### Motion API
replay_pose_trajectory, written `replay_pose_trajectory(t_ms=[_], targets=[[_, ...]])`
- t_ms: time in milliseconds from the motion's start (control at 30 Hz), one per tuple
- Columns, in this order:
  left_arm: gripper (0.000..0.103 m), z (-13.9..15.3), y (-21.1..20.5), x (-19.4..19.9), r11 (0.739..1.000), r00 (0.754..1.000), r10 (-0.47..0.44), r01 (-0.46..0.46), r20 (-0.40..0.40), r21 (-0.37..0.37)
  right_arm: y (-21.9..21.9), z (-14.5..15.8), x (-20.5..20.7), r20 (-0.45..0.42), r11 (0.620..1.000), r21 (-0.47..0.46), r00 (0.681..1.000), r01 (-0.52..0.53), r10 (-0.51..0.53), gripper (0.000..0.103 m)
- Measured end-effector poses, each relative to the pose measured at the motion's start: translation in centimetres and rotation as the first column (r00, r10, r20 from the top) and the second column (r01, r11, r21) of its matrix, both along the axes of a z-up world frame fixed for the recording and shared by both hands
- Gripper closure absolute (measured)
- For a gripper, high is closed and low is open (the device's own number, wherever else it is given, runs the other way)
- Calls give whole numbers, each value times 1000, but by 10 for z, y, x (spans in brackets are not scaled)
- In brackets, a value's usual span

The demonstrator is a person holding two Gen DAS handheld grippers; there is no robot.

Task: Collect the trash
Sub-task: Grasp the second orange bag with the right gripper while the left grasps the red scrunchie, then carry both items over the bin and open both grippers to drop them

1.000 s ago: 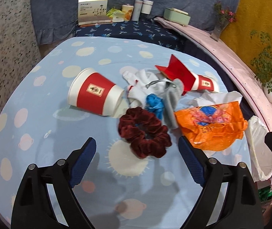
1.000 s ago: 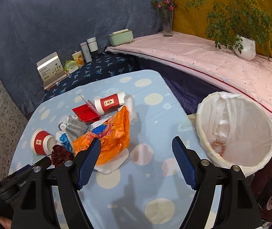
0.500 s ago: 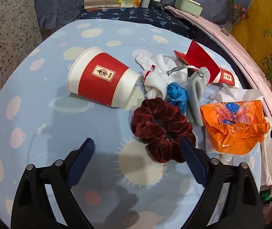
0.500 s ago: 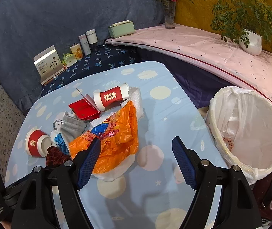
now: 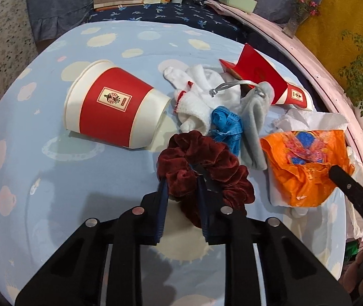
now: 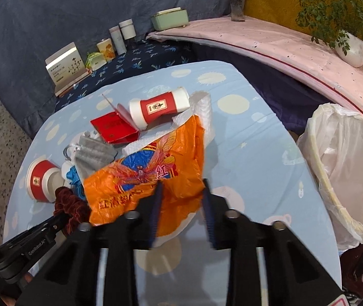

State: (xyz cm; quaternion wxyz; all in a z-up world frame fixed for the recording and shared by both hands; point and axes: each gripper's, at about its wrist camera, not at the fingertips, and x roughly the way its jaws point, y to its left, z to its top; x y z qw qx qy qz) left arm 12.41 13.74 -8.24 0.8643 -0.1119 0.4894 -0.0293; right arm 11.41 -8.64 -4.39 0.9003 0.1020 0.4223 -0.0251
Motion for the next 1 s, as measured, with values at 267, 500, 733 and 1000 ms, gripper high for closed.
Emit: replay_pose_trajectory(t_ms=[267,500,733,1000], targets=[[88,19,-10,-12,1000,999,-27,27,39,0,-3,23,-17,77,1000,12,997,-12,11,93],[88,50,-31,-25,997,992,-74,75,104,-3,-18,55,-35,158,1000,15,987,16,-18,93],[89,80,-65,-37,989,975,-146,147,166,6,-45,76,-55,211,998,22,975,67,-70,93],[89,111,-115,-44,970,945,-239,244,224,7,-89,87,-80,251,988,25,955,154,-156,93]])
